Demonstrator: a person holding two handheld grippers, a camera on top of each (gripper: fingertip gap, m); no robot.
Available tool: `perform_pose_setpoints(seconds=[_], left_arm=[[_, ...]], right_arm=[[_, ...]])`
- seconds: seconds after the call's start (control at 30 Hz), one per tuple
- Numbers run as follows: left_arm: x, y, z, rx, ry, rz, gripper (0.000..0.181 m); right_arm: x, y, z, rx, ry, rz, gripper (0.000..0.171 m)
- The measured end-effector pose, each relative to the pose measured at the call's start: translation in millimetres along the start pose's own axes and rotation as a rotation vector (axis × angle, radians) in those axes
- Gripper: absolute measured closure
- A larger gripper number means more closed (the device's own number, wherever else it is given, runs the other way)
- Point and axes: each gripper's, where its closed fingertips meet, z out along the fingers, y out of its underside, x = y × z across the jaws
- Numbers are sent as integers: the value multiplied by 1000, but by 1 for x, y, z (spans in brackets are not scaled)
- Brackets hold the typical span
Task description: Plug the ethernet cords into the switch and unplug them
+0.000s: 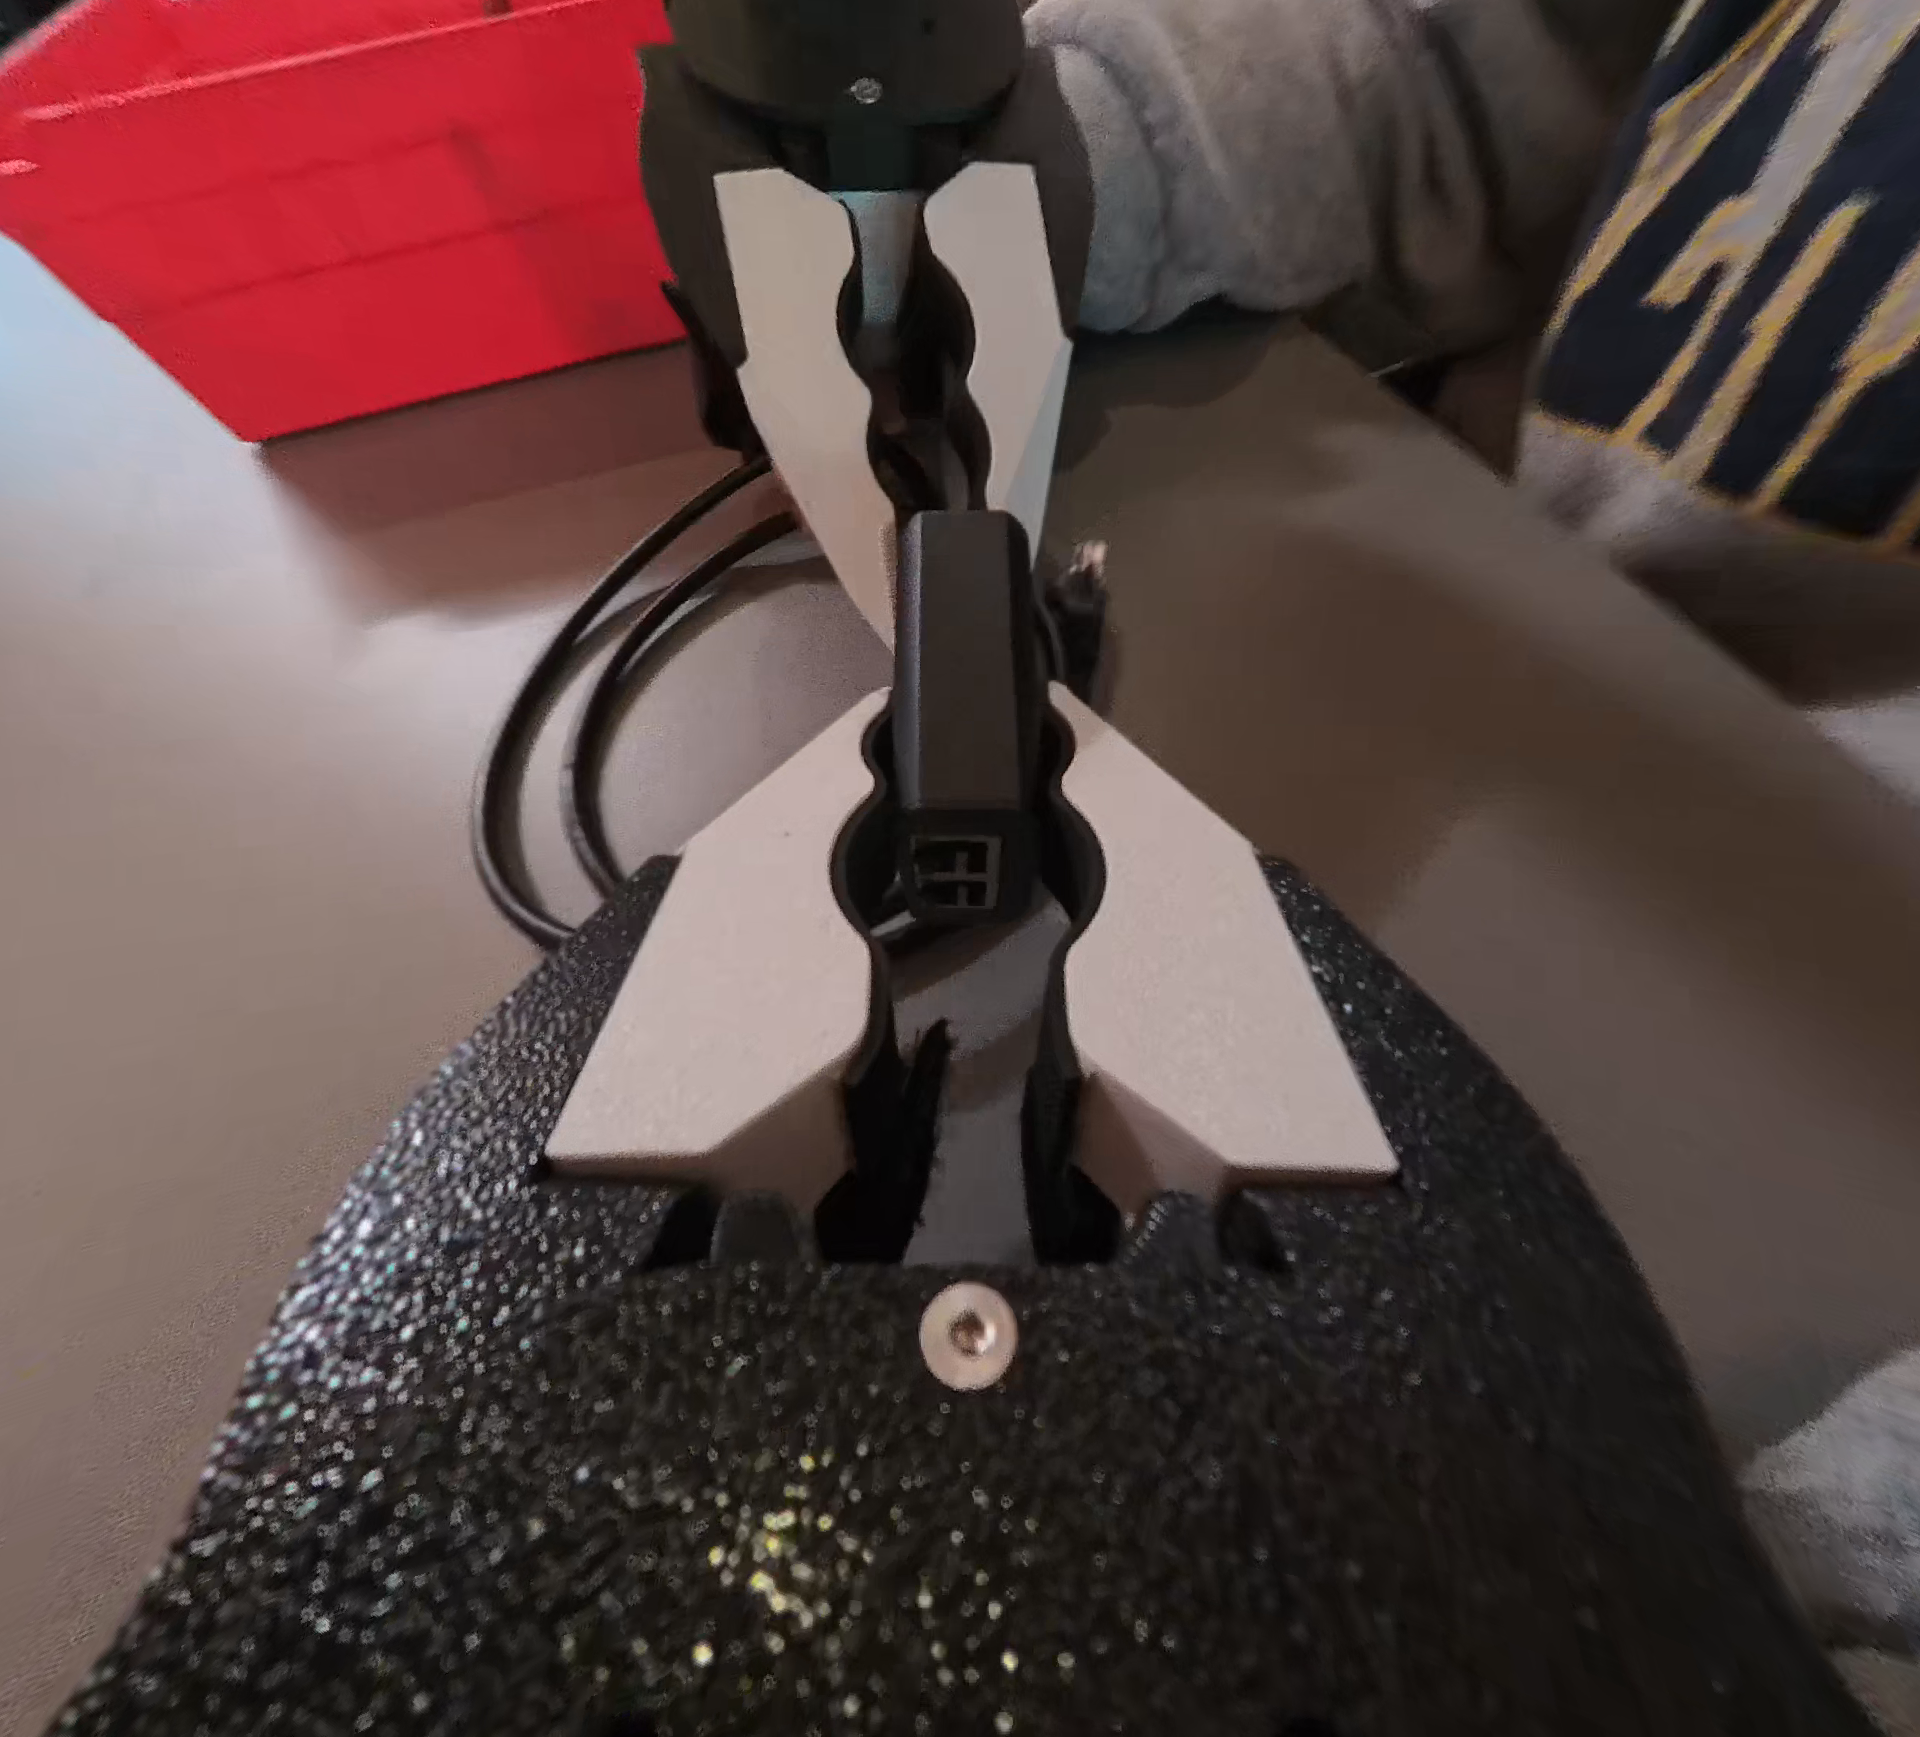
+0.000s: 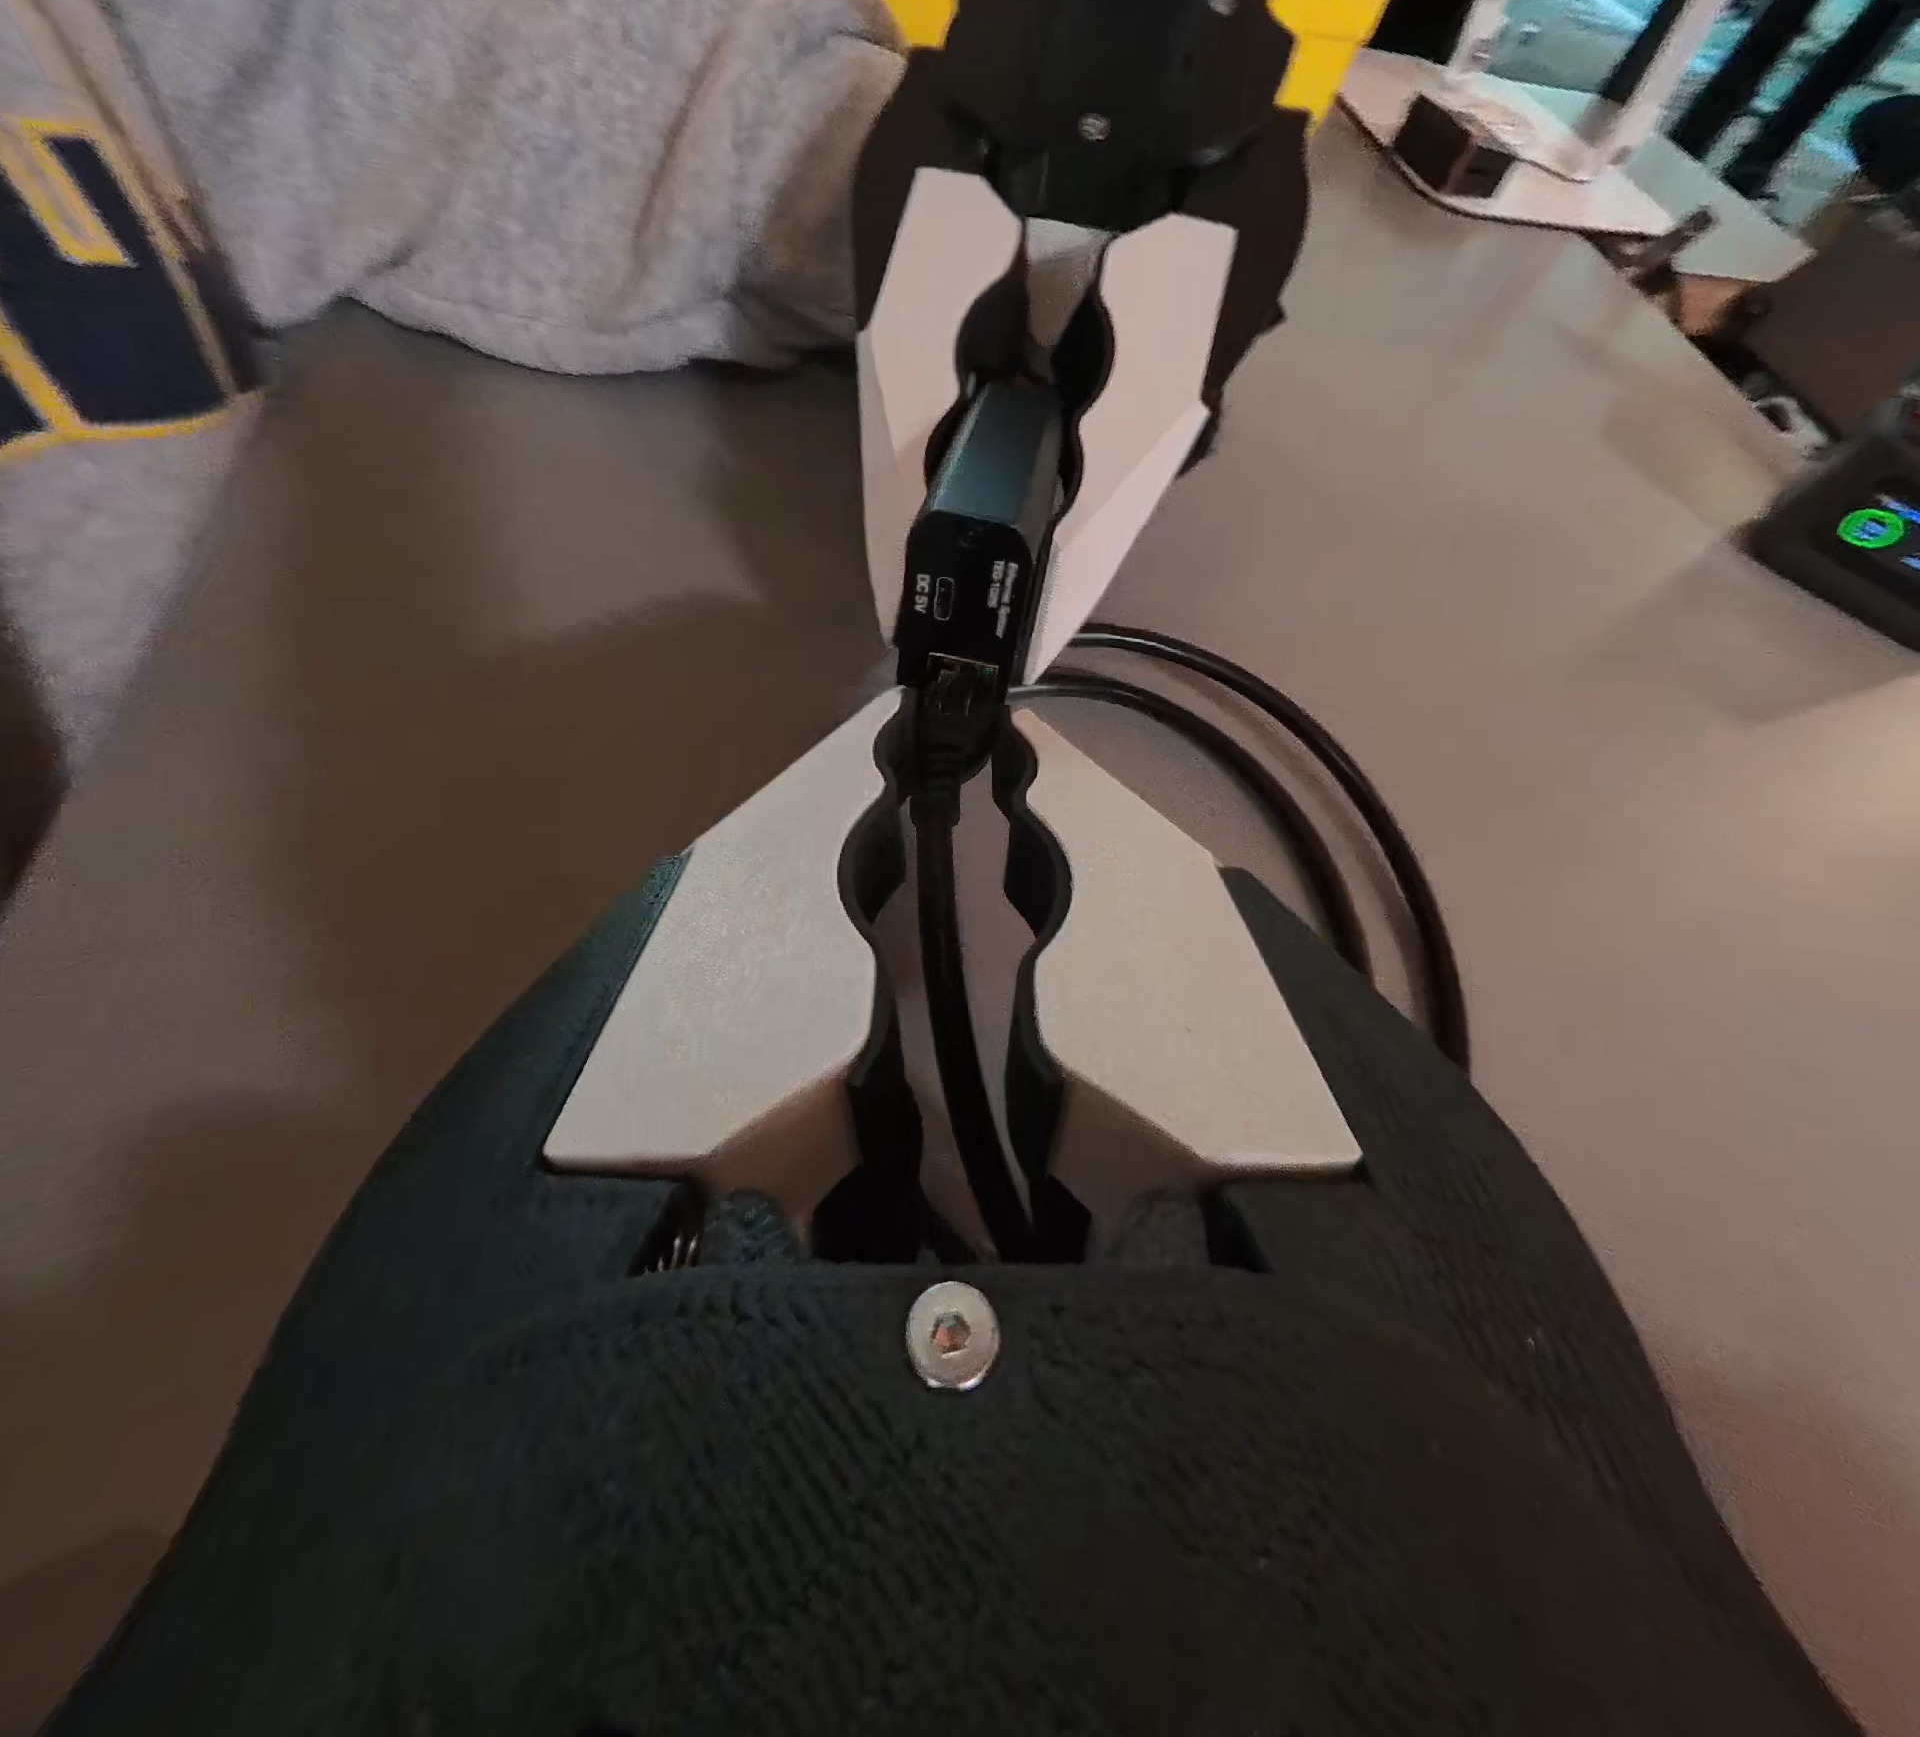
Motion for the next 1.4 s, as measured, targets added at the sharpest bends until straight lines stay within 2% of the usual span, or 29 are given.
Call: perform_pose_setpoints(seconds=[0.13, 0.23, 0.67, 1.03, 1.23, 1.4], left_arm=[[17, -9, -5, 44, 103, -97, 160], [23, -10, -6, 16, 122, -132, 159], [38, -10, -1, -58, 129, -102, 159], [46, -16, -1, -52, 172, -117, 159], [46, -19, -7, -59, 150, -97, 159], [46, -34, -13, -73, 107, -16, 159]], right_arm=[[-15, -11, 0, 14, -100, -24, 158], [-22, -13, 0, 62, -143, 39, 158], [-36, -12, -4, 35, -122, -63, 157], [-44, -20, -7, 63, -169, -61, 157], [-42, -28, -5, 61, -145, -103, 157], [-41, -45, -13, 45, -59, -224, 158]])
